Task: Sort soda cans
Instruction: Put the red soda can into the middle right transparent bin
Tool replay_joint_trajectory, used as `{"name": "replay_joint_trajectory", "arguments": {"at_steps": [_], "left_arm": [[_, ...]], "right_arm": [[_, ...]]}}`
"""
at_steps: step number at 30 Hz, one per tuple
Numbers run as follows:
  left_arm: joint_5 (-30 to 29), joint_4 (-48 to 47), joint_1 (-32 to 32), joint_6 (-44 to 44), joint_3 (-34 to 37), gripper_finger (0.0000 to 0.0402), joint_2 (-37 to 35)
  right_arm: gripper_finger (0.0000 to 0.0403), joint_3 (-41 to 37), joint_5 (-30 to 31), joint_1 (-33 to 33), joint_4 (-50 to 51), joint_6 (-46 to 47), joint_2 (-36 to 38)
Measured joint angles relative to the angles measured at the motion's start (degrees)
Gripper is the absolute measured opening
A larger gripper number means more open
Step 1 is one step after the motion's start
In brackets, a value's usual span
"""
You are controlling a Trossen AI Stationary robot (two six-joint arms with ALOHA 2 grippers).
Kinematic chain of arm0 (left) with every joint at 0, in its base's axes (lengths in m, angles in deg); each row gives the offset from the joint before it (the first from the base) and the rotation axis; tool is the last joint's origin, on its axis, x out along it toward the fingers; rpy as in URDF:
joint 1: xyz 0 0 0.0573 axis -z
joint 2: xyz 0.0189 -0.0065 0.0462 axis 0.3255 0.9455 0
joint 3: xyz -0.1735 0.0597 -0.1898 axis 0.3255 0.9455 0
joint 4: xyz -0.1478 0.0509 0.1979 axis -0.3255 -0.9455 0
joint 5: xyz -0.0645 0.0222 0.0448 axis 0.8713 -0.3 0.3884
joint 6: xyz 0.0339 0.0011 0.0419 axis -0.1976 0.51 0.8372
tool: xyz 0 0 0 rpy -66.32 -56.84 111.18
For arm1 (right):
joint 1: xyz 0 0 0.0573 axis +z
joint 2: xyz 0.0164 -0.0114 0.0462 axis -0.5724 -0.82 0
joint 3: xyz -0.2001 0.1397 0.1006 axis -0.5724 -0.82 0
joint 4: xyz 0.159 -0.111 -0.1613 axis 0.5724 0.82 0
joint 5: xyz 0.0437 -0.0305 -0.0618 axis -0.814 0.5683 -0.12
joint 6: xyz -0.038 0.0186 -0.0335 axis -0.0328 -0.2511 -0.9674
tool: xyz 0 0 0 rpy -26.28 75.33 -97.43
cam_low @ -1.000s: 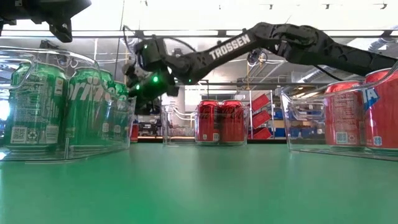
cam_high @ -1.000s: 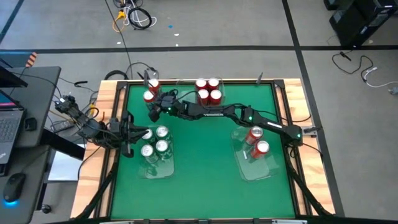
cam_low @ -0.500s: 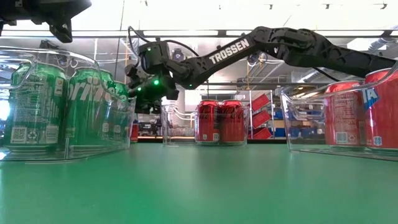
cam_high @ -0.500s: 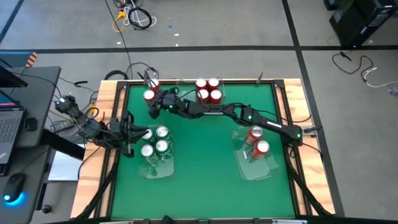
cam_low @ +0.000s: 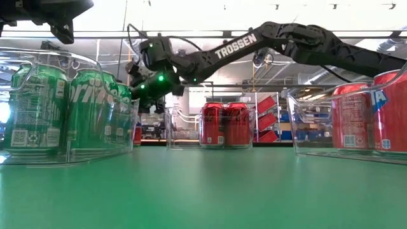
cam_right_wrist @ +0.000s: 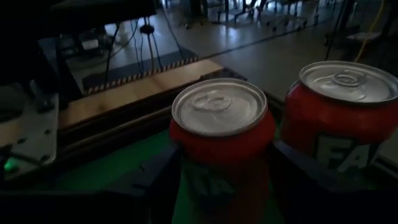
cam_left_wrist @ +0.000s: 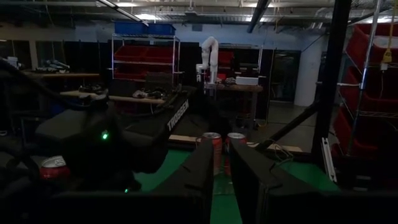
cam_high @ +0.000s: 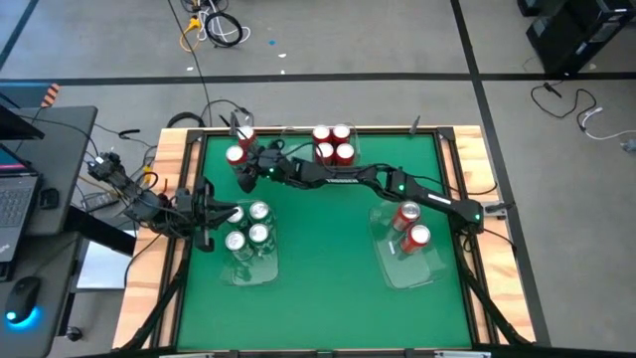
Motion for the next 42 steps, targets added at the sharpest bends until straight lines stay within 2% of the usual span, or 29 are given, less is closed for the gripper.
{"name": "replay_joint_trajectory", "arguments": {"at_steps": [7,12,16,23,26,30,42], "left_arm": [[0.4,-0.5,0.0,-0.7,0.0,0.0056,0.0],[0.5,-0.5,0.0,-0.8,0.0,0.0056,0.0],[0.5,-0.5,0.0,-0.8,0.0,0.0056,0.0],[0.5,-0.4,0.0,-0.8,0.0,0.0056,0.0],[0.5,-0.4,0.0,-0.7,0.0,0.0056,0.0],[0.5,-0.4,0.0,-0.7,0.0,0.0056,0.0],[0.5,-0.4,0.0,-0.7,0.0,0.0056,0.0]], "right_arm": [[0.0195,0.0,-0.1,0.9,8.9,0.0,4.0],[0.0186,0.0,0.2,1.4,10.3,0.6,5.8],[0.0214,0.0,0.3,1.7,6.7,-0.6,5.8],[0.0316,0.0,1.1,0.9,3.9,1.6,5.8],[0.0344,0.0,0.5,0.4,3.0,0.5,5.8],[0.0356,-2.0,-0.7,0.1,2.0,-0.1,5.8],[0.0346,-3.9,-0.9,-0.7,-0.3,-0.8,5.8]]}}
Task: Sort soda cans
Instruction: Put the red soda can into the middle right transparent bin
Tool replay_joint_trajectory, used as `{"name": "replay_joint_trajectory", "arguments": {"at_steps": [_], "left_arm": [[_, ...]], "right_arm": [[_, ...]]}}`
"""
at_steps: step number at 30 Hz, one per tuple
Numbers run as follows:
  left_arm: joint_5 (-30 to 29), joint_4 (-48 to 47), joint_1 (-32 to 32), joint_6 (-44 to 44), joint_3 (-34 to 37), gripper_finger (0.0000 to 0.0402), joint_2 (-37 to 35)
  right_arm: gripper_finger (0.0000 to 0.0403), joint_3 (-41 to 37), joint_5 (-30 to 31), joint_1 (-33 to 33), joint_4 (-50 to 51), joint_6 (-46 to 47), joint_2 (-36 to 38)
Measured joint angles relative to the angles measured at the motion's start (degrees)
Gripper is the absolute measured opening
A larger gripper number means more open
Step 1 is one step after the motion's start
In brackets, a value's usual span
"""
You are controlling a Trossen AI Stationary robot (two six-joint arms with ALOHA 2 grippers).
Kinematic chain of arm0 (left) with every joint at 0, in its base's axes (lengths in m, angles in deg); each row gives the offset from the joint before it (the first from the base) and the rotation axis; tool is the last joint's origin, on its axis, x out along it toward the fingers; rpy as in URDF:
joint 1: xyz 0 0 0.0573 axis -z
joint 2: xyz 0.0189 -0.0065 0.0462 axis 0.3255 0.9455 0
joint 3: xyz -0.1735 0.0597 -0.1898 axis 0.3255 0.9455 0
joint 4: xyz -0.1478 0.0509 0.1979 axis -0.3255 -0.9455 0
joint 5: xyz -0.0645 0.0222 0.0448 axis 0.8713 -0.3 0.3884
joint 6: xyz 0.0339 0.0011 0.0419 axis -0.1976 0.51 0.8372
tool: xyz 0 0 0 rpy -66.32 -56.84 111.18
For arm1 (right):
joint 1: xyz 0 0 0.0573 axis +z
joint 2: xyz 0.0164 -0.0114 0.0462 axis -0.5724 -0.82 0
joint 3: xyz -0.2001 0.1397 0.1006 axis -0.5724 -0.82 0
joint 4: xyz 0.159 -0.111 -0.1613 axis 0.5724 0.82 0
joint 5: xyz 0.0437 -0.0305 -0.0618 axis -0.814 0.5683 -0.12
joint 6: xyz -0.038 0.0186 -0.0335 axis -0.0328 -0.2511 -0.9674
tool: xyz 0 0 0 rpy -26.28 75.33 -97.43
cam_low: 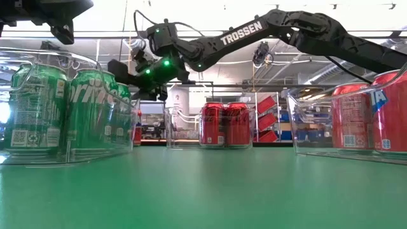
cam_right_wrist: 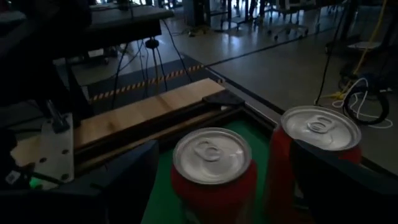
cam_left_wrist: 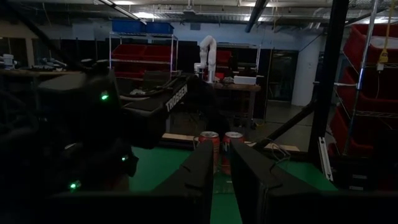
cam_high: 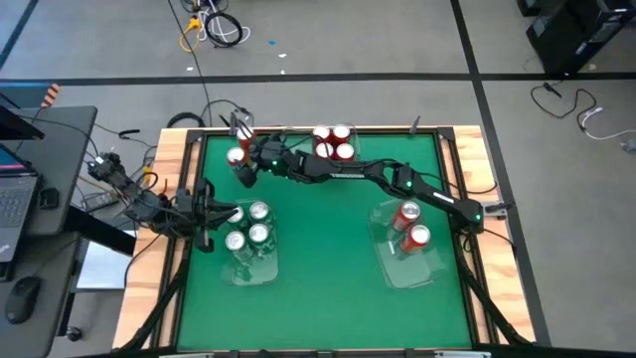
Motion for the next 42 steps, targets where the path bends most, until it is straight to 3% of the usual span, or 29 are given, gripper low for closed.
{"name": "replay_joint_trajectory", "arguments": {"at_steps": [9,13,18,25,29,35,42], "left_arm": [[-0.2,-0.2,0.0,0.0,-0.4,0.0055,0.0],[-2.2,-5.6,0.0,0.0,-5.5,0.0041,0.4],[-3.2,-21.7,0.0,-4.2,-15.9,0.0006,2.2],[-5.3,-45.6,-0.1,-14.3,-31.0,0.0003,8.7],[-5.8,-57.6,-0.1,-19.5,-39.0,0.0002,14.4],[-6.7,-75.3,-2.8,-29.6,-49.4,0.0001,21.6],[-0.3,-90.2,-11.2,-38.8,-54.5,0.0001,26.0]], "right_arm": [[0.0342,0.0,-3.3,0.7,4.9,-5.4,0.0],[0.0312,0.0,0.2,2.1,9.3,-9.7,1.2],[0.0220,-0.1,6.3,3.2,18.8,-12.3,8.7],[0.0021,-0.1,6.6,2.8,33.1,-15.7,15.1],[0.0011,0.1,4.7,2.9,36.8,-16.2,18.3],[0.0001,-0.2,-3.1,3.6,39.1,-15.2,17.5],[0.0000,-2.5,-4.2,5.7,36.8,-15.9,18.1]]}}
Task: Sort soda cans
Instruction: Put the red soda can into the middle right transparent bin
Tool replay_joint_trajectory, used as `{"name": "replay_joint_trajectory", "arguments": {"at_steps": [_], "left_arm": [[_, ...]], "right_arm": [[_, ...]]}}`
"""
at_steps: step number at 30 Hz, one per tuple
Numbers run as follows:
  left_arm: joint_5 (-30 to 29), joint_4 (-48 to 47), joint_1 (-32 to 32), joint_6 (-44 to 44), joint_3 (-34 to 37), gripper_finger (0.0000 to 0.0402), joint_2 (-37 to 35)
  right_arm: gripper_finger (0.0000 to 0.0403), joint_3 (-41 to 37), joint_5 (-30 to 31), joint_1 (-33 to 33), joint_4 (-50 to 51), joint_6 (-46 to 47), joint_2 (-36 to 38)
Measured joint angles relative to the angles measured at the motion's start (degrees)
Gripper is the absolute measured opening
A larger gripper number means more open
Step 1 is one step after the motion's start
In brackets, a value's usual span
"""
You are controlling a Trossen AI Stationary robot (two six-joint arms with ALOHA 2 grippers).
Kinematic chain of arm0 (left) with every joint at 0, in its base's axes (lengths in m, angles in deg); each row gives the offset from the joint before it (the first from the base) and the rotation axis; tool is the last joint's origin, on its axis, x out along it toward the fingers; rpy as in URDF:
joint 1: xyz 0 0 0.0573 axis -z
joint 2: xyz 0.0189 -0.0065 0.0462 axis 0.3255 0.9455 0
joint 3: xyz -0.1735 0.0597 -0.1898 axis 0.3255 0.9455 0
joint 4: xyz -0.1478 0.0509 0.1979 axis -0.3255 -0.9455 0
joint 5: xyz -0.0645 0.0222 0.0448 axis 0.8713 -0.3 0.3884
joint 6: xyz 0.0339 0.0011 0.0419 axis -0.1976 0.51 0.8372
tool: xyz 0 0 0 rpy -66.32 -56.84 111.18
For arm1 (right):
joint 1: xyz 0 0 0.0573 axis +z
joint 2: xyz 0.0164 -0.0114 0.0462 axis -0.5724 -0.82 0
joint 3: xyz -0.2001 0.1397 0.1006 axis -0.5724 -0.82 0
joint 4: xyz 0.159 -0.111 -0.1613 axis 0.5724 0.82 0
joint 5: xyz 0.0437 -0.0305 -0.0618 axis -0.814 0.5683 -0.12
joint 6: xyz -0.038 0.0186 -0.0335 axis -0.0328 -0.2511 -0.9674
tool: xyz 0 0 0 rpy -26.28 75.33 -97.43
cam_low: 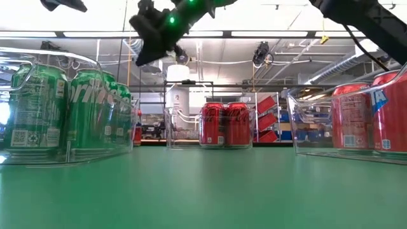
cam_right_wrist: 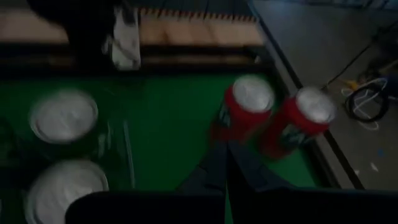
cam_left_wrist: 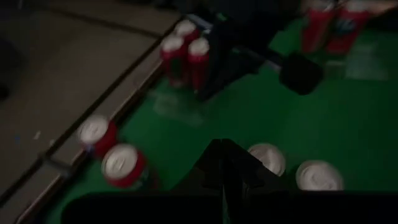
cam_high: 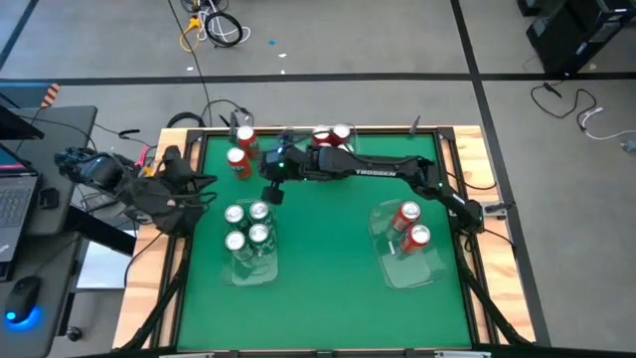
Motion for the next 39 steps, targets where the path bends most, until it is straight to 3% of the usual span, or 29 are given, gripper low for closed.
{"name": "replay_joint_trajectory", "arguments": {"at_steps": [12,20,32,39], "left_arm": [[14.4,-3.1,-15.2,3.3,-0.2,0.0000,2.9],[19.3,4.2,-19.5,8.7,-0.2,0.0000,3.7],[20.2,15.4,-22.6,16.1,-0.2,0.0003,3.9],[21.7,17.0,-22.6,10.3,0.3,0.0015,4.5]], "right_arm": [[0.0000,-6.0,-4.2,2.4,-0.5,0.2,-0.1],[0.0000,-15.1,-6.2,7.1,-13.4,-0.2,0.9],[0.0000,-50.3,-7.8,7.1,-38.5,2.2,23.2],[0.0000,-70.8,-3.4,7.0,-52.6,3.6,36.2]]}}
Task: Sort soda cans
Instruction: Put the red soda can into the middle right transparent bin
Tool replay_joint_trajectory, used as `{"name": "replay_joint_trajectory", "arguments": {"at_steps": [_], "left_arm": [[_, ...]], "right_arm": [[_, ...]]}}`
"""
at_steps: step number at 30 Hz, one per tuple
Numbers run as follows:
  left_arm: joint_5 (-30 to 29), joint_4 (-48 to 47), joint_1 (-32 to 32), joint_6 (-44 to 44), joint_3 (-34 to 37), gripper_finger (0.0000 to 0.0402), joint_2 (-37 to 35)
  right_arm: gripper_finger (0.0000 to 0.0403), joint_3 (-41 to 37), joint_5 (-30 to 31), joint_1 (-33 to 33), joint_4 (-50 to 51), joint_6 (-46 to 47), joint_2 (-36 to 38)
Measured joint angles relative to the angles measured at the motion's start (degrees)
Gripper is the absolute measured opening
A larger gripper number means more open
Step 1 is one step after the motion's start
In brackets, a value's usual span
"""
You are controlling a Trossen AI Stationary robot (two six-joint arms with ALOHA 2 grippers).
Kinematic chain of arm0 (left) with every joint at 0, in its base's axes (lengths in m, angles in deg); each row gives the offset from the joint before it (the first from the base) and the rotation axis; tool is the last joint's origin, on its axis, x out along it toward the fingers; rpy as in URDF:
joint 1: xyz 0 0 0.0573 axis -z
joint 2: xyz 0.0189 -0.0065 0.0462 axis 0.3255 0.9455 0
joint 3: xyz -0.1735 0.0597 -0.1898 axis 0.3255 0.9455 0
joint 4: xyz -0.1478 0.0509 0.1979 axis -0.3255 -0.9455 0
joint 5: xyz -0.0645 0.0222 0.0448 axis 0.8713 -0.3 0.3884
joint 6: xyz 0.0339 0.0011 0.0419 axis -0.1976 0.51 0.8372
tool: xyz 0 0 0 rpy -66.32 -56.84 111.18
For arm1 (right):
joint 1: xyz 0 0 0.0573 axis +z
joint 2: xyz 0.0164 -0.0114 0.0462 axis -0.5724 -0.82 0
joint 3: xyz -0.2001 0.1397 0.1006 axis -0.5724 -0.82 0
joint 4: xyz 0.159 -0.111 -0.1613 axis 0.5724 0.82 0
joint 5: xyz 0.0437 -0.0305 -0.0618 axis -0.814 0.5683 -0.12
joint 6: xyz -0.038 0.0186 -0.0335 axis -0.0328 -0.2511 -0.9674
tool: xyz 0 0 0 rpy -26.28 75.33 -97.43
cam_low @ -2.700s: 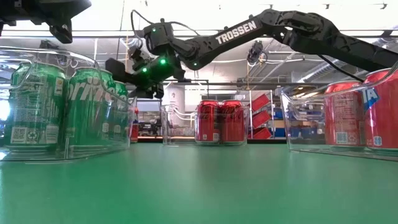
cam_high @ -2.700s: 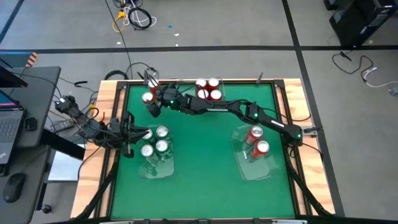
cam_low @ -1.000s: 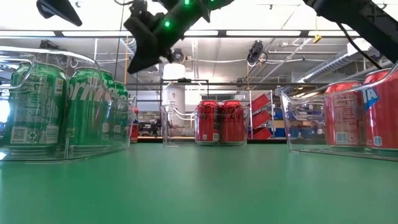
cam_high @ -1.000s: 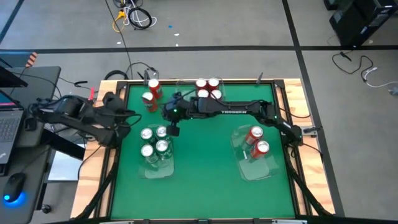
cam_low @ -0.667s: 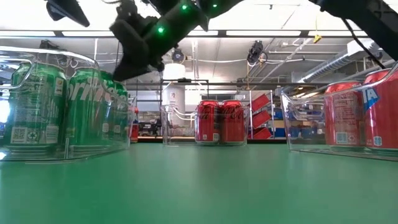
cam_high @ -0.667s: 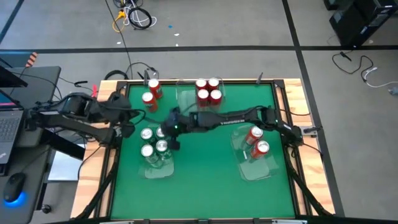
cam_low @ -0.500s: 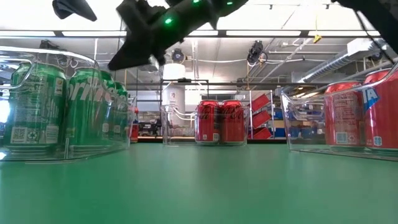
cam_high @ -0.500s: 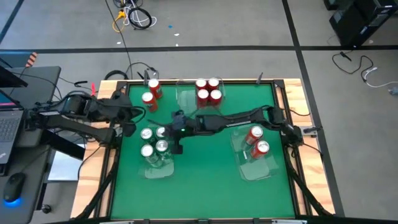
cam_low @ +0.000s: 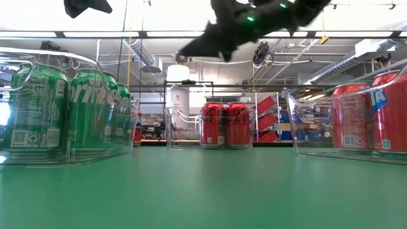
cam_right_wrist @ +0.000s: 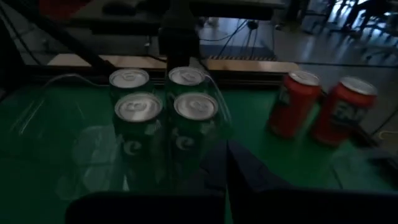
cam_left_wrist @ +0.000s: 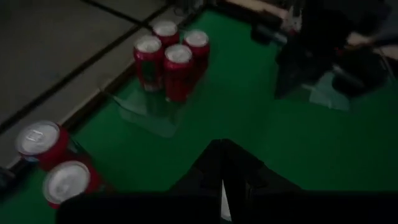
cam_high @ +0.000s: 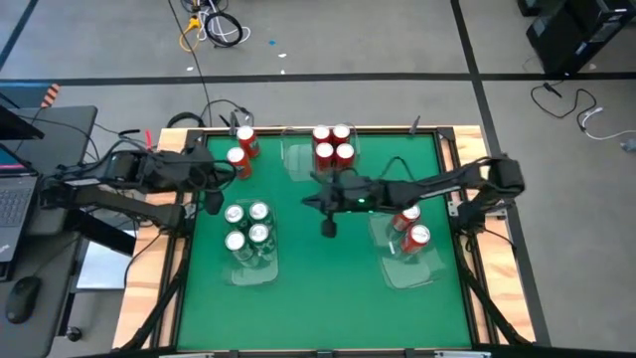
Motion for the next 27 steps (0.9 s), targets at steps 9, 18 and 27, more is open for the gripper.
{"name": "replay_joint_trajectory", "arguments": {"at_steps": [9,18,27], "left_arm": [[7.2,-9.6,-9.8,-0.8,-0.1,0.0007,9.6],[17.8,-19.3,-23.7,9.4,-4.1,0.0078,20.8],[18.0,-23.4,-32.5,17.9,-12.5,0.0211,30.0]], "right_arm": [[0.0000,-14.6,1.3,-0.3,-14.7,3.7,6.4],[0.0000,-15.1,1.3,-0.1,-16.1,5.3,6.6],[0.0000,-15.1,1.2,0.0,-16.0,5.9,6.6]]}}
